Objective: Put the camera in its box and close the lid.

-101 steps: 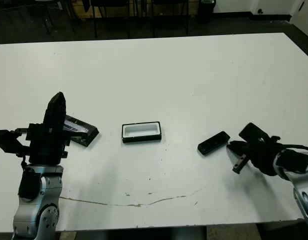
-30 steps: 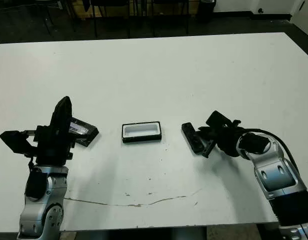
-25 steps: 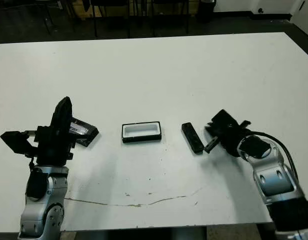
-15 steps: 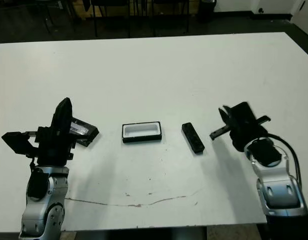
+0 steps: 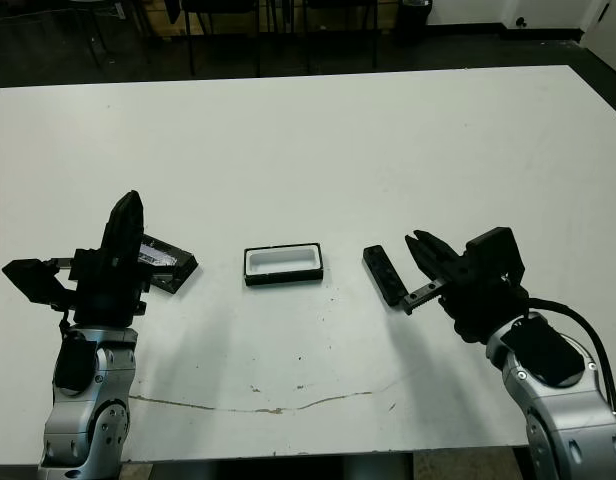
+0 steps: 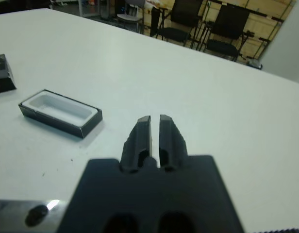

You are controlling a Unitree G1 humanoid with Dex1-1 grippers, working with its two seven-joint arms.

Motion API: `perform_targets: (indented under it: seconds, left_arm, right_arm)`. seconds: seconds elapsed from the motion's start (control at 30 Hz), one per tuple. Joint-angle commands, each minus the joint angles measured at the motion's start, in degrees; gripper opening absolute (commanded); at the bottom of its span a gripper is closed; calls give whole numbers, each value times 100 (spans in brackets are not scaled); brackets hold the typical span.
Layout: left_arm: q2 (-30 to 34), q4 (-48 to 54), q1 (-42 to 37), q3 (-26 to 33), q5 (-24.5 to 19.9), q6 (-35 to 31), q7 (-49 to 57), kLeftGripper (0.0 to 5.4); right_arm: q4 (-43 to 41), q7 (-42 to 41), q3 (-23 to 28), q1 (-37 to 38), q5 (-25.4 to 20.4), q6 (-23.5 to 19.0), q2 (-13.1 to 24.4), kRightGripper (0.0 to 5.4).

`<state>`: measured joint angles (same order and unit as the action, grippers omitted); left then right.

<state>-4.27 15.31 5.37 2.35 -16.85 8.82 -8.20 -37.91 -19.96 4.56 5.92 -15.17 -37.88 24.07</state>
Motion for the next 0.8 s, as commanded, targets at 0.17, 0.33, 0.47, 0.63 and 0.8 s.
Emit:
perform_targets:
  seconds: [0.17,0.33,0.47,0.63,0.8]
  left_arm:
    - [90,-79,35,69,-17,-66,-18,0]
    - [95,-133,2,75,-14,-50,-31,0]
    - [106,-185,-22,81,-22,-24,-62,0]
    - [105,-222,-32,103,3,-2,-81,0]
    - [102,-244,-32,107,24,11,-87,0]
  right_arm:
    - [40,291,-288,72,162,-208,-114,163]
    - [164,371,-460,96,276,-29,-267,250]
    - [156,416,-539,144,223,-86,-418,320]
    - [24,509,-614,215,167,-234,-587,405]
    - [1,868,-707,324,288,-257,-883,494]
